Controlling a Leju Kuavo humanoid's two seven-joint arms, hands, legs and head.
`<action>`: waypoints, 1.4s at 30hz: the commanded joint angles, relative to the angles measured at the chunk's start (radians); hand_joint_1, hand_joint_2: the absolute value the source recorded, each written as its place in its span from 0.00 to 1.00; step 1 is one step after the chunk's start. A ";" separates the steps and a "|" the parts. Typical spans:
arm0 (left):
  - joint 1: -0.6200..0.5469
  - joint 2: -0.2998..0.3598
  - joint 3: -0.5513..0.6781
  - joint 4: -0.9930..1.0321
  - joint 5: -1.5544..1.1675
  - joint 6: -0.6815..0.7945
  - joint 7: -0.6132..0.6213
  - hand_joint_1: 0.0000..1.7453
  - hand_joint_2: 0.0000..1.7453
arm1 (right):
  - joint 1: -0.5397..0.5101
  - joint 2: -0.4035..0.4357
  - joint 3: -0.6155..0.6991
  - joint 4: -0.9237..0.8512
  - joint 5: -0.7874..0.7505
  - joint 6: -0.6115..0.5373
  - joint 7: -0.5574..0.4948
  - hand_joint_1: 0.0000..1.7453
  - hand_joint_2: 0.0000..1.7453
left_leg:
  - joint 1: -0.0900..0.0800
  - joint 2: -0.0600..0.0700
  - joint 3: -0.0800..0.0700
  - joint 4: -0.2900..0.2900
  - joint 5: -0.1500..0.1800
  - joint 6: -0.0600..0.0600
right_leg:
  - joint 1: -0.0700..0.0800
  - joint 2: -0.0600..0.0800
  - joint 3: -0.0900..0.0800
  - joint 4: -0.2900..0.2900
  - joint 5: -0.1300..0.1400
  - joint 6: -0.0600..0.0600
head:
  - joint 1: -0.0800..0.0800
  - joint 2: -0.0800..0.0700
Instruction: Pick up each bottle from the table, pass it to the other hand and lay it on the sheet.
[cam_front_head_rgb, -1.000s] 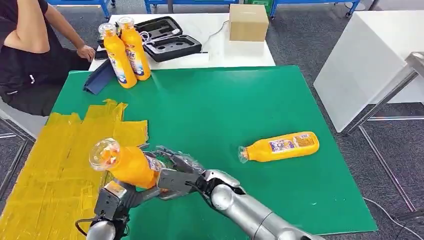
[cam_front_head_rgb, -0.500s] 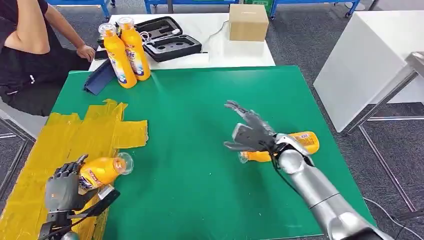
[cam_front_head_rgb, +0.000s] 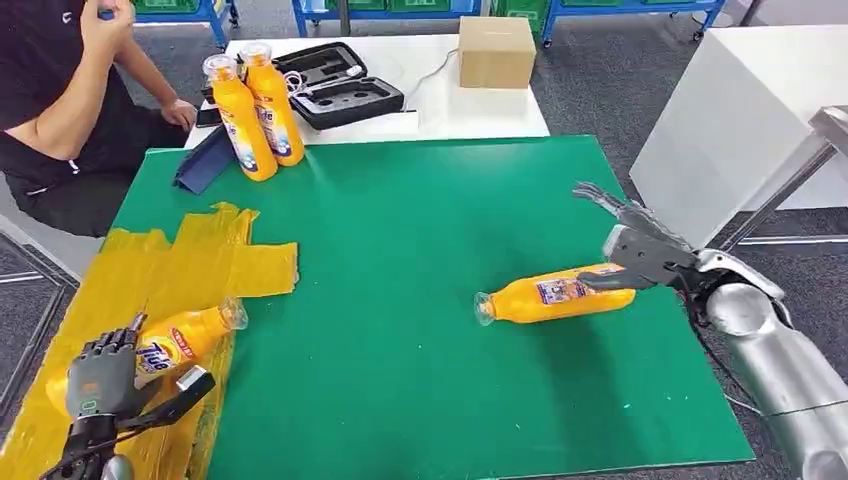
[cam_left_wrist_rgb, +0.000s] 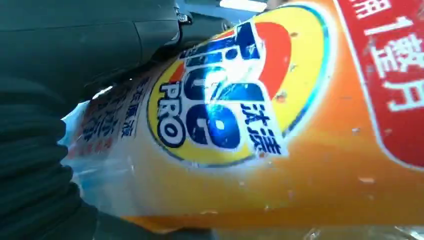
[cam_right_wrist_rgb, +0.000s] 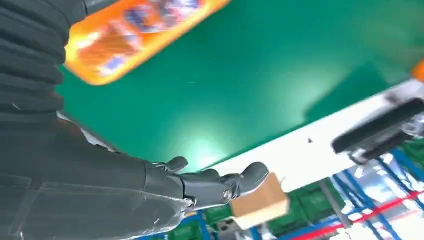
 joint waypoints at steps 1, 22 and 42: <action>0.061 -0.022 -0.043 0.083 0.213 -0.124 -0.219 0.00 0.00 | 0.145 -0.244 -0.089 -0.124 -0.069 0.050 0.022 0.00 1.00 | -0.002 -0.001 -0.001 -0.002 0.002 0.001 | -0.002 -0.003 -0.002 0.001 0.000 0.000 | 0.000 0.000; 0.247 -0.010 -0.249 -0.476 1.142 -0.698 -0.590 0.00 0.00 | 0.050 -0.095 0.085 0.121 0.164 0.013 0.007 0.00 1.00 | -0.003 0.006 0.001 -0.007 0.007 -0.002 | -0.003 0.003 0.001 -0.005 0.003 0.002 | 0.001 0.000; 0.235 -0.102 -0.221 -0.668 1.315 -0.867 -0.590 0.00 0.00 | -0.122 0.194 0.228 0.541 0.396 -0.128 0.002 0.00 1.00 | -0.003 0.006 -0.011 -0.005 0.009 0.000 | -0.003 0.002 -0.011 -0.002 0.004 0.006 | 0.001 0.000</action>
